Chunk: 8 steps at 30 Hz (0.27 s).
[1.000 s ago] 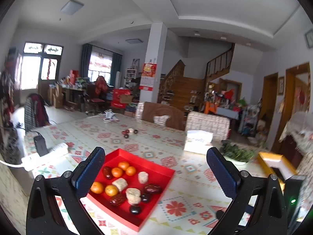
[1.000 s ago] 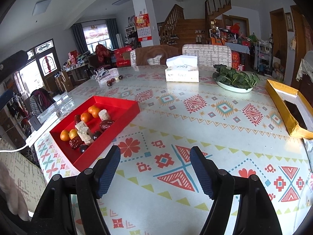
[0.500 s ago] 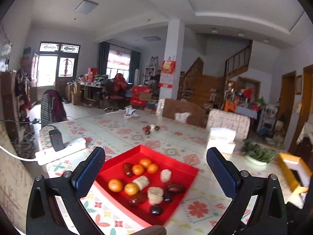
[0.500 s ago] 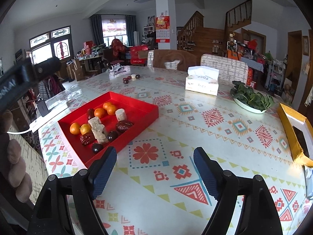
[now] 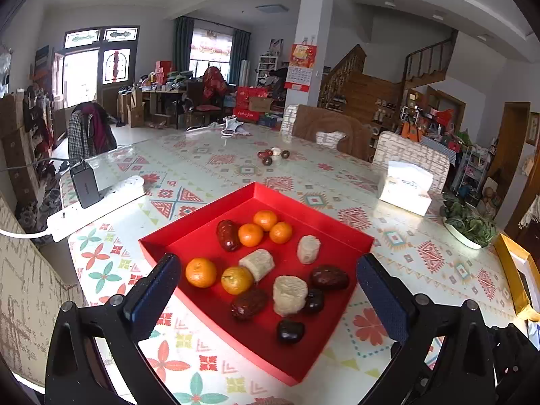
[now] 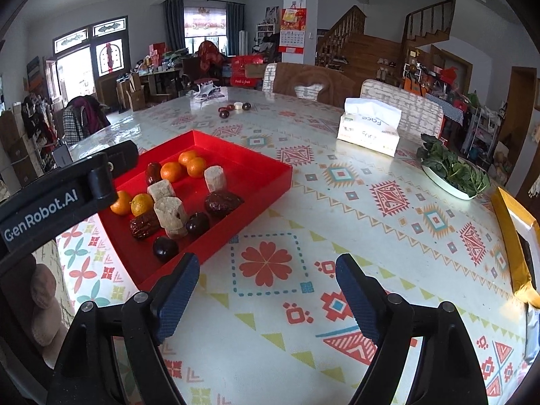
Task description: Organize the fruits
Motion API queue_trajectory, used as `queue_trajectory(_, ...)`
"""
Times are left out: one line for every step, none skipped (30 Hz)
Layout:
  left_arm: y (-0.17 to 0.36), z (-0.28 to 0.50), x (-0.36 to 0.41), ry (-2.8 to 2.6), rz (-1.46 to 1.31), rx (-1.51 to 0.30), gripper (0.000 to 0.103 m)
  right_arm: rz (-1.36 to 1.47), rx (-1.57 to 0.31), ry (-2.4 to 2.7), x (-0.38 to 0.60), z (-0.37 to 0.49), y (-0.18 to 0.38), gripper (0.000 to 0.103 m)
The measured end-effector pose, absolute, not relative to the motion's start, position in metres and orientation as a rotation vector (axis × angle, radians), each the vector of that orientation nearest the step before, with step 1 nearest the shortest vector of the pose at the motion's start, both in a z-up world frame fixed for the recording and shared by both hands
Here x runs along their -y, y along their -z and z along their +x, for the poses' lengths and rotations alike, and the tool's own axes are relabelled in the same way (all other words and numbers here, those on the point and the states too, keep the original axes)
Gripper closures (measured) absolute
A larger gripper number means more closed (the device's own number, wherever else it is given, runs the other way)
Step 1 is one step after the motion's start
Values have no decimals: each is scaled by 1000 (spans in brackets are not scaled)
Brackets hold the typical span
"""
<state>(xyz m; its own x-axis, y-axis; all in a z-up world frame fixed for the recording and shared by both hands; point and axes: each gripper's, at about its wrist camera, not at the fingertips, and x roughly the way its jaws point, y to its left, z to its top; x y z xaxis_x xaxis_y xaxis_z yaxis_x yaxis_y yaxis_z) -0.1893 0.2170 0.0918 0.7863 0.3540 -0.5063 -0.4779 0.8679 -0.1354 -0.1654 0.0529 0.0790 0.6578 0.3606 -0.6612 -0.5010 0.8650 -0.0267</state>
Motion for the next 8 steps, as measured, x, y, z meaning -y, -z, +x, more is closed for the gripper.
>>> queue_trajectory(-90,-188,-221,-457,-271,-494,0,-216,-705,-490,-54,-164,-78,16)
queue_trajectory(-89,-188,-223,-459,-274,-497,0,-217,-707,-487,-54,-163,-78,16)
queue_trajectory(-88,-186,-225,-462,-277,-505,0,-219,-706,-482,-53,-163,-78,16)
queue_trajectory(-88,-186,-225,-461,-278,-510,0,-218,-704,-476,-52,-162,-78,16)
queue_trajectory(-87,-186,-226,-457,-280,-516,0,-216,-702,-470,-51,-162,-79,16)
queue_trajectory(-87,-184,-225,-446,-280,-527,0,-213,-701,-463,-48,-161,-80,16)
queue_trajectory(-87,-183,-223,-438,-278,-533,0,-211,-700,-456,-46,-160,-81,16)
queue_trajectory(-87,-181,-219,-424,-272,-546,0,-208,-698,-448,-42,-159,-82,16)
